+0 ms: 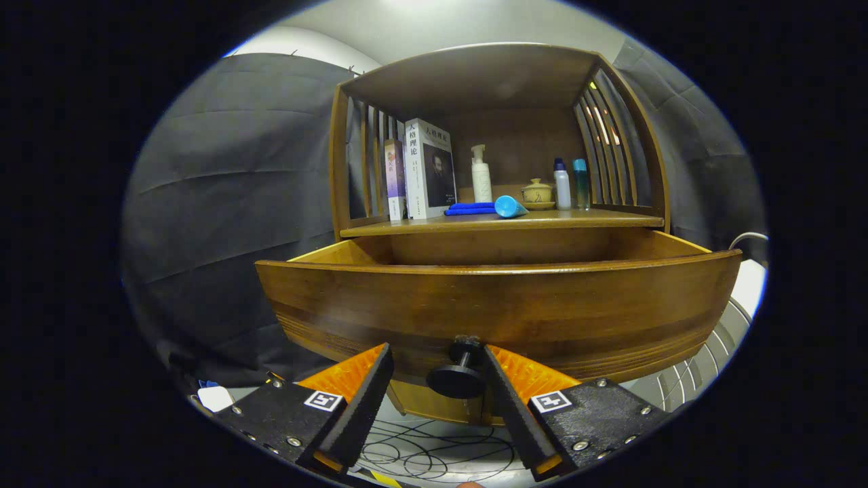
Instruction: Pull open the drawer, take out the items inside it, and place them on the countertop above the cabinet.
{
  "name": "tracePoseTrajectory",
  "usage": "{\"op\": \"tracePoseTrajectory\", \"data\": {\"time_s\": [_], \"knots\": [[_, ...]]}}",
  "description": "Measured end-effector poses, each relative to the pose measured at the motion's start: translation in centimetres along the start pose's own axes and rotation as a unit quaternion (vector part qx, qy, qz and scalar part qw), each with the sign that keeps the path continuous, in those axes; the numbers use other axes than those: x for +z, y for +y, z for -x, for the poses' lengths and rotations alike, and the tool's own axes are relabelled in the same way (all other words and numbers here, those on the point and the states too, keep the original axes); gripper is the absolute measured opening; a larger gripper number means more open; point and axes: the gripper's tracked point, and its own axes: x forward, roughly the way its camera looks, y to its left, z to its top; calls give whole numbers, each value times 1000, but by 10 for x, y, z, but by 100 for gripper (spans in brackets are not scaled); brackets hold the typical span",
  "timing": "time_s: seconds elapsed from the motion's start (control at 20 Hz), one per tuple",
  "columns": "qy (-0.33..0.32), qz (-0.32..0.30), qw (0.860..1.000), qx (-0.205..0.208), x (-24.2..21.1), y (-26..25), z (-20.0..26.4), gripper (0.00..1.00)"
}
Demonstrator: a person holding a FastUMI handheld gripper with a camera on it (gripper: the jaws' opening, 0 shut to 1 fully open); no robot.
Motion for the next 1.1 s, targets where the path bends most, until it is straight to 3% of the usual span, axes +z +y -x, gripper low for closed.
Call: {"op": "tracePoseTrajectory", "data": {"time_s": [1.1], "knots": [[21, -23, 999, -43, 26, -30, -124, 85]]}}
